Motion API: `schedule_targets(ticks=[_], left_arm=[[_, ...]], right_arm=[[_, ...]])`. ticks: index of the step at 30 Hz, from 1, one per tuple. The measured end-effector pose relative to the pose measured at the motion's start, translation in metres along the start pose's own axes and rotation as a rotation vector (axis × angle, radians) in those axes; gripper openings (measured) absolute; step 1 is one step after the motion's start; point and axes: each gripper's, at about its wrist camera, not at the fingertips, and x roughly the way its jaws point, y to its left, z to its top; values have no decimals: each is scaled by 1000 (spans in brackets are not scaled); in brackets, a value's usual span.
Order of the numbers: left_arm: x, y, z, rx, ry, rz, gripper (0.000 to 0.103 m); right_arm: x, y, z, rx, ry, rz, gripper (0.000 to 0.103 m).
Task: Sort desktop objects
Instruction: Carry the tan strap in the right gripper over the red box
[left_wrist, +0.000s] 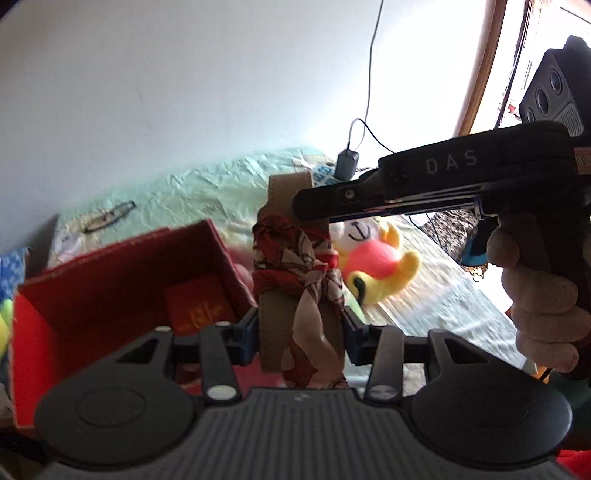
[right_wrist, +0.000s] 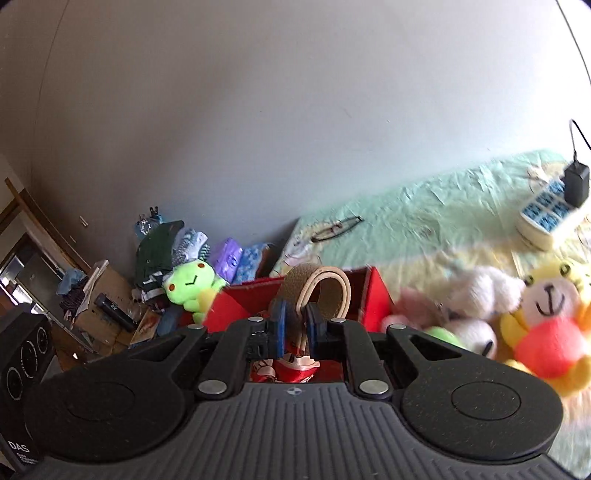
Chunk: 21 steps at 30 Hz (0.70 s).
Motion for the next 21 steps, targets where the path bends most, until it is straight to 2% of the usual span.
schedule_targets(ticks=[5,13,17,21], left_arm=[[-25,49,12,22,-28,62,45],[-34,99,-4,-36,-29,69,44],[-20,122,-18,-81,17,59,44],[16,138,-38,-117,105,42,44]], right_arm=[[39,43,24,-50,1,18,13],[89,73,25,-76,31,4,13],[117,76,12,-72,66,-26,13],[154,66,-9,-65,126,-87,13]])
